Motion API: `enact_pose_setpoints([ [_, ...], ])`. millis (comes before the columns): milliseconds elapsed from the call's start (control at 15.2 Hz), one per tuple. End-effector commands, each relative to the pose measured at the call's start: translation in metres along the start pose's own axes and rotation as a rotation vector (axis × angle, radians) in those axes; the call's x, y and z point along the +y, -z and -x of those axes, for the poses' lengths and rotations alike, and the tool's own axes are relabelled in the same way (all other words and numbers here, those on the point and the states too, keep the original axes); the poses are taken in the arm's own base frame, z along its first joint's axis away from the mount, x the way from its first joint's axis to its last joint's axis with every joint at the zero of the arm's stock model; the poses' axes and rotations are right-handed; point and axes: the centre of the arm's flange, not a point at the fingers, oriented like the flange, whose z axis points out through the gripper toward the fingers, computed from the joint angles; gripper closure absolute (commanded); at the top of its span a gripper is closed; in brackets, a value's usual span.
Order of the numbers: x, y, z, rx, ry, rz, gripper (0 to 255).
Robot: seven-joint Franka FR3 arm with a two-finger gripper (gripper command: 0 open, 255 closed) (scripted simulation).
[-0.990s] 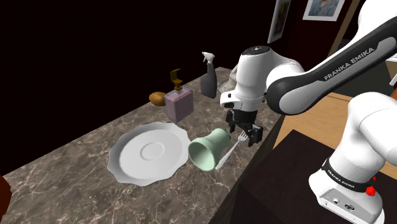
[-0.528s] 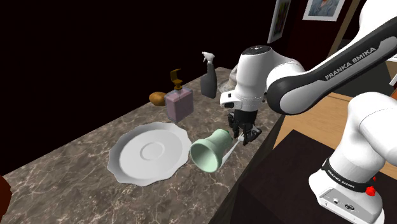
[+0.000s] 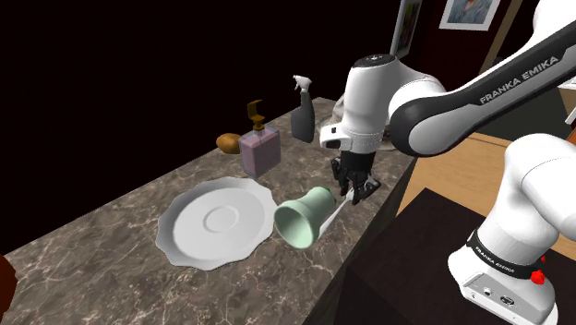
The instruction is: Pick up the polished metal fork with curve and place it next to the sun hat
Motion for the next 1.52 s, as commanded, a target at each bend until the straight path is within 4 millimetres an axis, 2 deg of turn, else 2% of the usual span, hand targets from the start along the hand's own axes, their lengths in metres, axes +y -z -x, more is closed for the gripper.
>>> enact_pose_setpoints([
  [0, 0.000, 0.010, 0.001, 0.000, 0.000, 0.000, 255],
  [1452, 0.002, 0.126, 0.006, 0.000, 0.000, 0.000, 255],
])
